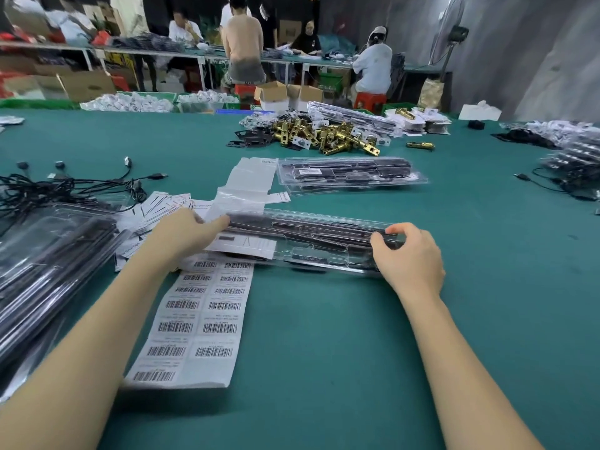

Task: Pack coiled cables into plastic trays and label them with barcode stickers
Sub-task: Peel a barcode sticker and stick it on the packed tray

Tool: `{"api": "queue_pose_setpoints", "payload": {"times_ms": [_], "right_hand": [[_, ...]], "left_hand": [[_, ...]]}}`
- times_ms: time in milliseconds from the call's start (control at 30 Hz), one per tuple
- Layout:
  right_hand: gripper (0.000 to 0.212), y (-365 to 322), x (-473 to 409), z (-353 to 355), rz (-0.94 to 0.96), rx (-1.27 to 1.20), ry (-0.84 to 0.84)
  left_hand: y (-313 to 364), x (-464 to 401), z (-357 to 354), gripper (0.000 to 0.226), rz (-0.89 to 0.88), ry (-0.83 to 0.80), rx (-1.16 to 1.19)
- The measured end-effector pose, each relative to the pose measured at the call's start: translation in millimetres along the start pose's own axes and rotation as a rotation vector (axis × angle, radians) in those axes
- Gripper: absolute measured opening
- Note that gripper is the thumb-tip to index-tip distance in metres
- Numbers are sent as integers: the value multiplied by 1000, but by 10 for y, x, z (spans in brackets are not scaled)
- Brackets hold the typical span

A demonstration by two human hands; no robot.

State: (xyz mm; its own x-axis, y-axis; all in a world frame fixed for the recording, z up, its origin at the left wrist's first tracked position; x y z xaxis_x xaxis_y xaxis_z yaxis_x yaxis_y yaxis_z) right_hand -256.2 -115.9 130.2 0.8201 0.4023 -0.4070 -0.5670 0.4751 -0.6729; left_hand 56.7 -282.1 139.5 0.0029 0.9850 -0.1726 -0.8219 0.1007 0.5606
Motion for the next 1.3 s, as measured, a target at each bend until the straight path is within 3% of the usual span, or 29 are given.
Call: {"api": "queue_pose_setpoints", "payload": {"times_ms": [133, 233, 367, 633, 900, 1300], "right_hand": [[22, -12, -24, 9, 9, -66, 23], [19, -163, 31, 7, 182, -168, 52], [17, -378, 239, -84, 349, -269, -39], [16, -353, 317, -157, 408, -234, 23], [17, -344, 335, -160, 385, -245, 34], [24, -403, 328, -9, 331, -336, 133]], "left_hand": [[-18, -46, 87, 36, 160, 10, 294], [-17, -64, 94, 33, 297, -112, 569], [-7, -20, 80, 28, 380, -254, 771], [31, 114, 78, 29, 361, -477, 651], [49, 178, 24, 20, 353, -555, 622], [145, 215, -19, 30, 270, -383, 538]]}}
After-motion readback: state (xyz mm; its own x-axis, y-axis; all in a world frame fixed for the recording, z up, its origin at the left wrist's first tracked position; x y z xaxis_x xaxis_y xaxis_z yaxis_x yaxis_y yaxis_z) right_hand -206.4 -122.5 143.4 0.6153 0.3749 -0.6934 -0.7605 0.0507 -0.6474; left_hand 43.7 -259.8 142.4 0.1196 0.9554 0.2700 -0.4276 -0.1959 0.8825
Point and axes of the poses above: each hand's wrist, its own x-axis away from the middle knuckle, its own z-axis out of the back of the hand, y = z × x, the point moved 4 cm from there along -x, towards the middle knuckle, and after that the axes turned 15 degrees about y, right-handed, at the moved point
